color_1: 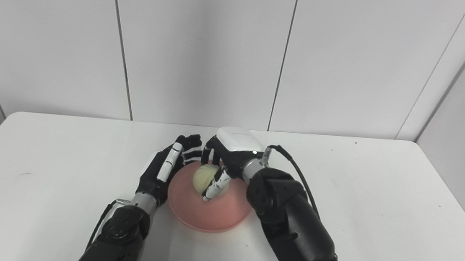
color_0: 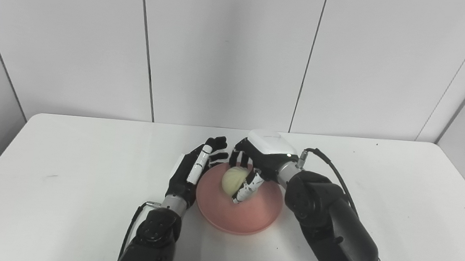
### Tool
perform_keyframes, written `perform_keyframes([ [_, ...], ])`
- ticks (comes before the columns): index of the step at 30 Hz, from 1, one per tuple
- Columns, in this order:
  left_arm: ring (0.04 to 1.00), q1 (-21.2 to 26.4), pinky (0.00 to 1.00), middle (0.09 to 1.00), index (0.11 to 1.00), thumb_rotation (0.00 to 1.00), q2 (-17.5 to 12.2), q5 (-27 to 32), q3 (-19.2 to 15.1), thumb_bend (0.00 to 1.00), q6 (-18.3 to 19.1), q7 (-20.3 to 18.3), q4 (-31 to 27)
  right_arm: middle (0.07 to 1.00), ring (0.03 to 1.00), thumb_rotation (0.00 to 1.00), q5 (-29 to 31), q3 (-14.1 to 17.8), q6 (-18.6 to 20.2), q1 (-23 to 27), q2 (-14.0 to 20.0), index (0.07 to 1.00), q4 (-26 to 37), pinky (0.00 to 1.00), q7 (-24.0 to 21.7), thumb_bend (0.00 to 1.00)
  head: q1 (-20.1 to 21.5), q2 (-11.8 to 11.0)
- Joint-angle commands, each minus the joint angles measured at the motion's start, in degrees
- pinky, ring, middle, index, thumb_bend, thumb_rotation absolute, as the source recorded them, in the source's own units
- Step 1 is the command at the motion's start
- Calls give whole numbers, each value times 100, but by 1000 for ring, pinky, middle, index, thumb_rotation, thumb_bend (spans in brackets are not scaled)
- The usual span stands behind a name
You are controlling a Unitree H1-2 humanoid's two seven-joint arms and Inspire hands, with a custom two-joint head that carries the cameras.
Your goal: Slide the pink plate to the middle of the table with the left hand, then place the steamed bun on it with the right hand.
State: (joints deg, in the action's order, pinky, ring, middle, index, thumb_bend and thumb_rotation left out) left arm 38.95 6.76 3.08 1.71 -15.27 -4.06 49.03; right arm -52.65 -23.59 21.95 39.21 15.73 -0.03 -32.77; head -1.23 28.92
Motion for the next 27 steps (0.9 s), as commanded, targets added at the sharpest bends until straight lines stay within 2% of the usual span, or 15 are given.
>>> perform_keyframes([
  [1,781,-75,715,838,750,908,21,-51,18,663,177,21,126,467,285,0,3,-4,-178,180,6,491,-5,204,210,531,25,6],
  [7,777,-80,709,837,759,914,-3,-51,24,651,246,8,86,473,260,0,-20,-89,-107,149,26,489,-147,183,215,532,67,18],
  [15,771,-90,705,830,750,902,-14,-34,13,653,297,-3,63,475,284,0,-7,-171,-192,130,96,489,-227,196,274,532,110,35],
  [18,772,-100,701,832,750,901,-15,-41,18,649,330,0,35,444,368,9,-94,-255,-161,145,171,522,-123,257,172,526,106,43],
  [20,772,-104,695,831,750,900,-16,-38,19,651,338,-6,23,536,429,118,-137,-304,-152,153,223,502,-52,304,124,523,109,44],
  [21,771,-107,694,829,751,898,-16,-34,18,646,338,-11,14,613,503,281,-151,-323,-144,155,246,598,-20,361,102,726,109,44],
  [22,771,-112,694,828,751,897,-18,-38,21,644,341,-10,-1,639,529,337,-173,-339,-118,157,274,631,41,381,50,795,114,45],
  [23,768,-115,678,825,751,895,-19,-42,23,641,343,-8,-11,710,614,425,-188,-349,-99,159,292,667,83,437,10,867,114,45],
  [24,767,-121,673,823,751,894,-21,-50,27,639,352,-1,-30,735,642,455,-234,-355,-55,150,327,679,191,456,-63,891,116,47],
  [27,761,-142,660,815,752,899,-28,-62,38,619,361,2,-83,821,779,527,-345,-319,58,101,404,741,492,623,-245,953,117,57],
])
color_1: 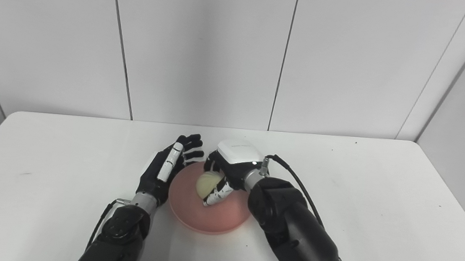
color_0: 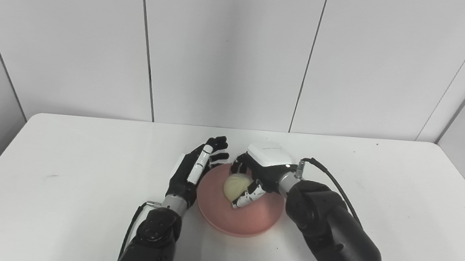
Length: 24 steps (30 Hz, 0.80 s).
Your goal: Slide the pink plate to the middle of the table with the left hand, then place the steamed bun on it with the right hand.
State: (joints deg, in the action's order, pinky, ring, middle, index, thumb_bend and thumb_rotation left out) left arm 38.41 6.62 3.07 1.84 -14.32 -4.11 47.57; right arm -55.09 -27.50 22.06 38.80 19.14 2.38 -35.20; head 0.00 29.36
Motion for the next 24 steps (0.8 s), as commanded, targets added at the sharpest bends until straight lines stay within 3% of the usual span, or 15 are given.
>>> perform_keyframes([
  [1,763,-93,664,815,753,900,-17,-61,26,620,267,5,53,823,786,528,-129,102,62,118,79,745,322,642,-27,955,-4,16],
  [7,769,-114,693,818,749,905,-30,-67,26,629,283,35,8,819,814,544,-125,387,103,-61,182,780,727,789,-34,968,7,23],
  [10,773,-137,702,828,766,909,-43,-60,22,629,287,22,-41,808,798,567,-36,635,20,-207,209,776,911,776,187,980,7,27],
  [11,774,-143,704,831,770,910,-51,-47,12,628,265,9,-45,805,794,571,61,792,-46,-300,188,775,978,765,402,982,15,34],
  [13,779,-153,722,835,799,901,-61,-30,-4,631,230,-1,-49,789,747,597,228,1039,-207,-452,138,761,1030,643,812,935,28,26],
  [16,785,-170,732,838,811,899,-68,-18,-22,637,213,-1,-65,788,724,641,580,1368,-500,-650,47,759,954,576,1436,890,40,23],
  [24,796,-259,743,833,827,876,-1,-98,-69,613,9,257,-211,746,655,720,1932,2337,-1343,-957,-537,720,239,534,3175,812,34,34],
])
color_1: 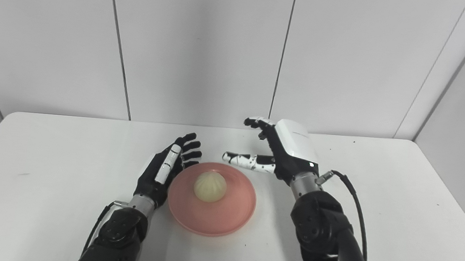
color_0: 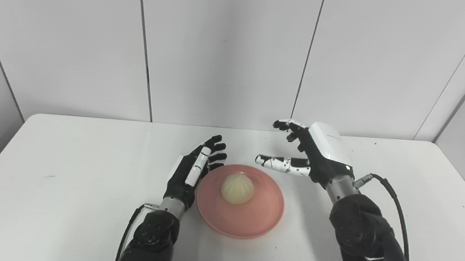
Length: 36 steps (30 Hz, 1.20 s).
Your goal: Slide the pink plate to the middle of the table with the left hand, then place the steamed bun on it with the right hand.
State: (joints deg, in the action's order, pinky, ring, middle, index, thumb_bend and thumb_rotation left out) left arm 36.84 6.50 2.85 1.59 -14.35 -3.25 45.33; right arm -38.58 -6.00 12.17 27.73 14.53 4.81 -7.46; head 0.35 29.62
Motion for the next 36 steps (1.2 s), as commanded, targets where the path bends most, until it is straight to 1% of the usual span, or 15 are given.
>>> perform_keyframes([
  [1,810,-116,773,848,848,862,31,-95,-56,586,-42,250,-6,731,651,730,487,305,-463,132,-158,723,-119,536,554,765,-4,9],
  [3,844,-151,812,871,873,857,68,-156,-81,547,-104,423,-81,736,663,745,1027,579,-712,105,-340,736,-452,546,791,727,-8,9],
  [4,858,-178,827,880,882,858,80,-212,-79,532,-138,523,-134,742,670,751,1481,784,-824,98,-466,742,-675,551,813,716,-12,5],
  [5,907,-196,884,914,910,892,87,-250,-75,521,-161,594,-171,765,713,803,1806,917,-901,94,-548,779,-829,611,828,725,-12,5],
  [6,915,-223,895,919,915,899,84,-320,-51,520,-180,669,-225,770,721,812,2204,1070,-988,92,-637,785,-1010,622,783,726,-14,4],
  [7,961,-243,959,959,952,951,82,-369,-32,531,-188,721,-267,793,749,849,2471,1164,-1049,92,-690,815,-1130,671,753,716,-11,8],
  [9,982,-290,982,977,968,970,73,-494,13,549,-222,840,-355,804,765,868,2959,1322,-1131,88,-798,825,-1373,696,700,704,-9,21],
  [12,999,-329,999,998,996,992,70,-594,34,590,-316,976,-405,830,803,930,3588,1518,-1192,71,-935,847,-1773,753,661,767,-20,31],
  [13,1000,-342,1000,1000,999,994,67,-605,37,586,-343,992,-428,832,806,938,3798,1588,-1223,67,-990,847,-1910,754,653,799,-25,34],
  [16,1000,-374,1000,1000,1000,999,56,-743,67,544,-385,1125,-489,852,842,945,4238,1691,-1412,24,-1092,860,-2228,790,589,814,-31,46],
  [21,1000,-418,1000,1000,1000,1000,72,-775,31,539,-374,1238,-555,878,874,944,4335,1584,-1596,-122,-1126,879,-2436,832,633,823,-31,64],
  [23,1000,-432,1000,1000,1000,1000,70,-721,11,543,-348,1217,-572,883,879,955,4260,1486,-1662,-173,-1097,876,-2478,850,623,800,-22,79],
  [25,1000,-450,1000,1000,1000,1000,58,-699,5,541,-307,1197,-614,905,909,991,4159,1368,-1737,-213,-1055,898,-2529,903,602,801,-3,87],
  [29,1000,-482,1000,1000,1000,1000,54,-600,-40,556,-197,1124,-714,917,949,992,4120,1207,-2057,-260,-1020,909,-2728,967,568,832,36,99],
  [36,1000,-496,1000,1000,1000,1000,3,-509,-18,556,-203,1035,-767,928,965,998,4212,1228,-2367,-295,-1068,925,-2935,995,681,815,48,109],
])
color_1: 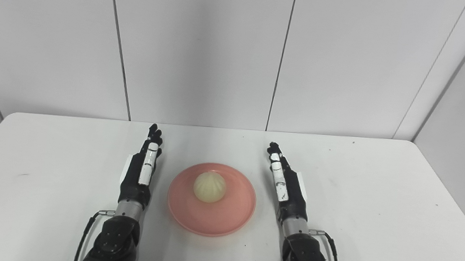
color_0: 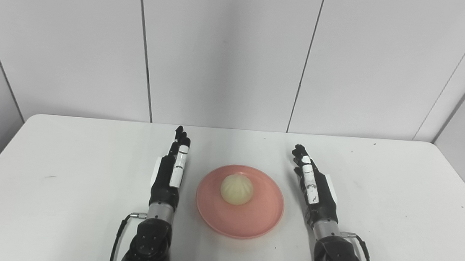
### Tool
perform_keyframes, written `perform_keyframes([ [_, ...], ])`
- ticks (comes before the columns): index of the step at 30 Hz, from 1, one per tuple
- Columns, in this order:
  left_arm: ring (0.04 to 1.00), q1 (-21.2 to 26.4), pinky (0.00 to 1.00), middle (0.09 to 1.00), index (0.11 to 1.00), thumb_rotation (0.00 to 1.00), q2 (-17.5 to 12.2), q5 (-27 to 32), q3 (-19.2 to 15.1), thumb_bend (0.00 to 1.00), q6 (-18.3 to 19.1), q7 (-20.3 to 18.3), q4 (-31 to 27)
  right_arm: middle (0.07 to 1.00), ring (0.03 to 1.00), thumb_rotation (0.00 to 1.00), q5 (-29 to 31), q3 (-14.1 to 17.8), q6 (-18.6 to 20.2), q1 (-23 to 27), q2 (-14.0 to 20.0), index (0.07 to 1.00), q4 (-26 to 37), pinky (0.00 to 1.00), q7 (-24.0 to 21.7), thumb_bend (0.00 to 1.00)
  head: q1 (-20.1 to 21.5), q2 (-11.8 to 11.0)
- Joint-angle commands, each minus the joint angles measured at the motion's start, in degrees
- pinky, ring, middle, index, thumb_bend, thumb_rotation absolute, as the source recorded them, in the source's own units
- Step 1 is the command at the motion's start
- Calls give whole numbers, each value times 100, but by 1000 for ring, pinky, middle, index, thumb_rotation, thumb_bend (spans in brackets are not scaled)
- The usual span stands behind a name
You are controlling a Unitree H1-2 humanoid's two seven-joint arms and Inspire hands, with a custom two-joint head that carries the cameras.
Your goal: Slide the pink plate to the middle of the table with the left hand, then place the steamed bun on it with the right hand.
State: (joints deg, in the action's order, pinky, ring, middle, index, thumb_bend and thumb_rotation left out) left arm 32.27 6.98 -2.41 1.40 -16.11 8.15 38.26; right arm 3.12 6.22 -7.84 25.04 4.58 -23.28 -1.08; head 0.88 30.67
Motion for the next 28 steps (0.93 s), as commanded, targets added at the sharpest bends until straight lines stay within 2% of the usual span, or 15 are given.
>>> perform_keyframes([
  [1,1000,-39,1000,1000,1000,1000,-53,28,2,557,-27,-120,-65,930,965,998,80,27,-427,-22,-87,928,-157,998,50,811,12,1],
  [6,1000,-49,1000,1000,1000,1000,-50,108,-25,579,75,-156,-125,941,961,1000,88,31,-658,-32,-121,953,-237,999,123,766,46,13],
  [12,1000,-57,1000,1000,1000,1000,-49,101,-16,583,146,-164,-156,944,964,999,167,11,-833,-27,-127,956,-327,1000,59,811,40,10],
  [28,1000,-55,1000,1000,1000,1000,-45,122,-19,584,210,-185,-170,946,964,994,268,-2,-627,-50,-116,950,-185,996,53,794,48,25],
])
